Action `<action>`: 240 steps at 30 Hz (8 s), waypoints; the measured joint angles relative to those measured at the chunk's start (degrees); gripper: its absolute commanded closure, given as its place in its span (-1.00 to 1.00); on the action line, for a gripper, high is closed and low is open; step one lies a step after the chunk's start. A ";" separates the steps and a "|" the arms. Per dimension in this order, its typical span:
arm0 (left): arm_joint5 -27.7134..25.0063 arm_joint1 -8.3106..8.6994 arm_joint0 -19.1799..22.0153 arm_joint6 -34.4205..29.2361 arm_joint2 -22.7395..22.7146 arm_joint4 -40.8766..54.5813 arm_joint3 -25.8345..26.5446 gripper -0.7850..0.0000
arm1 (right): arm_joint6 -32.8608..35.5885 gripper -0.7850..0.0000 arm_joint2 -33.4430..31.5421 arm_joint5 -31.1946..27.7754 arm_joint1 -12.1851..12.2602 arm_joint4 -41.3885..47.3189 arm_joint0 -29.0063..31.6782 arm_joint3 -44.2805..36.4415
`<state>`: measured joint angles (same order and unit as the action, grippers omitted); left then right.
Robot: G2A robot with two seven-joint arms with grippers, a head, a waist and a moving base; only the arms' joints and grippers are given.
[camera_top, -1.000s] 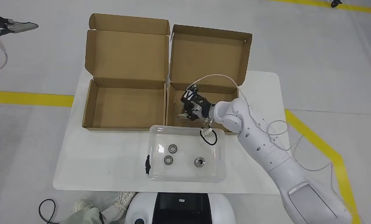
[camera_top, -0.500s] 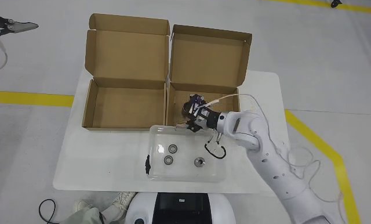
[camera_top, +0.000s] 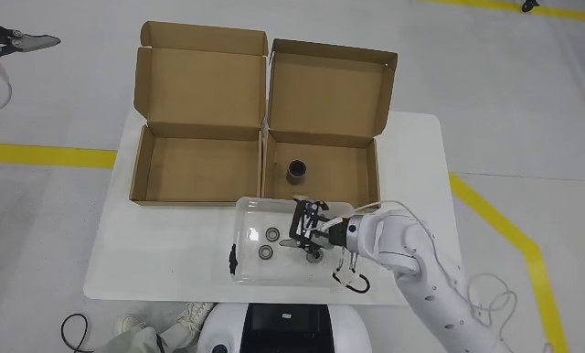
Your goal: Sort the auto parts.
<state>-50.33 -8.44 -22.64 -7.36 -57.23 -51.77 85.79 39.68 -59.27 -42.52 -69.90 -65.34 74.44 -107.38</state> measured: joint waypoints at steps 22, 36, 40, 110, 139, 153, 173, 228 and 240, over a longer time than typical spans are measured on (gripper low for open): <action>0.00 0.00 0.00 0.00 0.00 0.00 0.00 -1.00 | 11.13 -0.46 -0.48 7.67 2.00 -0.66 6.39 -0.79; 0.00 0.00 0.00 0.00 0.00 0.00 0.00 -1.00 | 16.02 -0.42 1.52 8.80 2.63 2.88 6.34 1.08; 0.00 0.00 0.00 0.00 0.00 0.00 0.00 -1.00 | 17.23 -0.39 2.23 9.53 2.72 3.38 5.71 1.65; 0.00 0.00 0.00 0.00 0.00 0.00 0.00 -1.00 | -34.77 1.00 2.59 6.96 1.46 1.93 -12.99 -7.13; 0.00 0.00 0.00 0.00 0.00 0.00 0.00 -1.00 | -34.94 1.00 1.74 6.70 0.49 2.75 -15.73 -6.39; 0.00 0.00 0.00 0.00 0.00 0.00 0.00 -1.00 | -30.30 1.00 -3.21 7.41 1.91 1.55 -7.09 -1.15; 0.00 0.00 0.00 0.00 0.00 0.00 0.00 -1.00 | -15.35 1.00 -1.10 17.84 1.16 5.51 -8.61 15.68; 0.00 0.00 0.00 0.00 0.00 0.00 0.00 -1.00 | -0.18 -0.36 4.87 20.77 -0.92 1.80 -13.42 8.86; 0.00 0.00 0.00 0.00 0.00 0.00 0.00 -1.00 | -6.61 -0.41 9.65 9.66 -0.66 0.06 -9.48 4.18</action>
<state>-50.33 -8.44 -22.64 -7.36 -57.23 -51.77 85.79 33.07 -49.62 -32.86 -70.55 -65.28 64.95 -103.20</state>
